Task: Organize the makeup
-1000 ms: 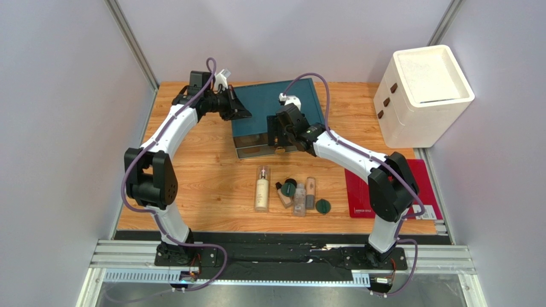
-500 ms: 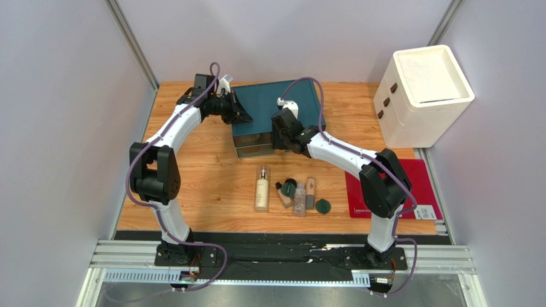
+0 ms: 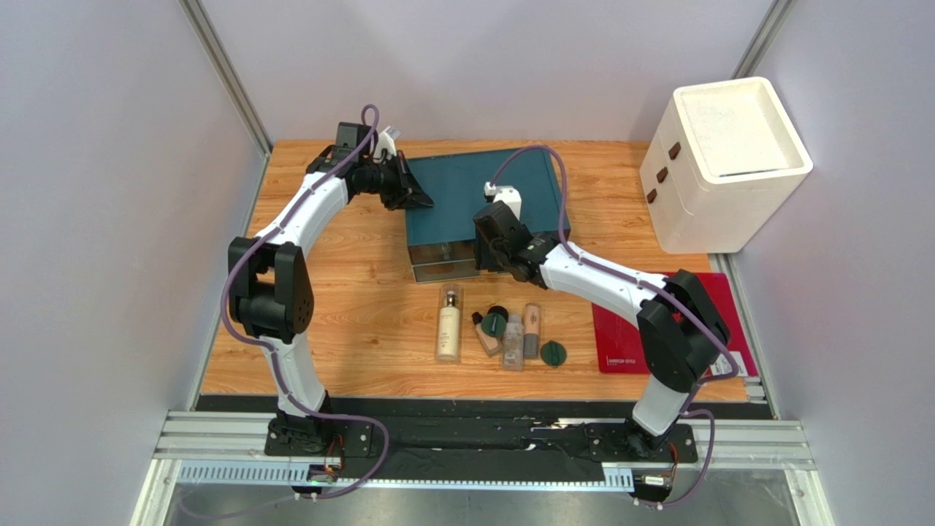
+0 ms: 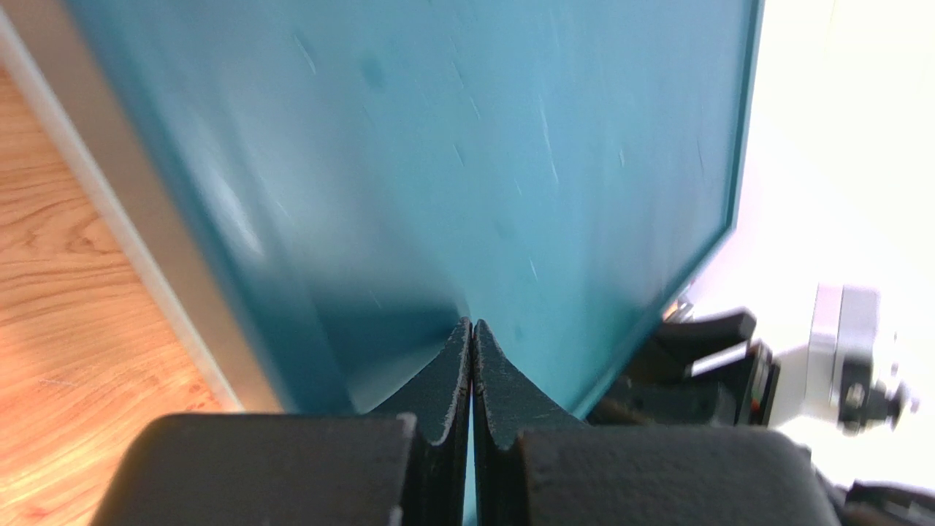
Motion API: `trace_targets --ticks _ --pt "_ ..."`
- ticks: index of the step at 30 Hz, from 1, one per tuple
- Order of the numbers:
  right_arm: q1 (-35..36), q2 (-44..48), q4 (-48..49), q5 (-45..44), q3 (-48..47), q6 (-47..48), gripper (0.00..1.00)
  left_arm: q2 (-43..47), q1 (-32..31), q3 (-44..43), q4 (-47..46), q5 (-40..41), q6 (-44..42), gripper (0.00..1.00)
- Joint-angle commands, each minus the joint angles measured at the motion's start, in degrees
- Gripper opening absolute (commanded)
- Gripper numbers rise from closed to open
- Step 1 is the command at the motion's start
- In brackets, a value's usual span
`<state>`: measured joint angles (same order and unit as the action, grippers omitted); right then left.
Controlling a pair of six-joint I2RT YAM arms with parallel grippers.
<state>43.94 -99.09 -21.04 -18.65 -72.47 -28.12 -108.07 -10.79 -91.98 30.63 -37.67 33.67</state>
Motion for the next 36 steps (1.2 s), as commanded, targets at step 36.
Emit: trace_targets --ticks 36 --pt "-4.4 -10.1 -11.7 0.0 -16.0 4.7 0.00 -3.2 -3.9 -19.8 16.9 14.4 -13.9 0.00"
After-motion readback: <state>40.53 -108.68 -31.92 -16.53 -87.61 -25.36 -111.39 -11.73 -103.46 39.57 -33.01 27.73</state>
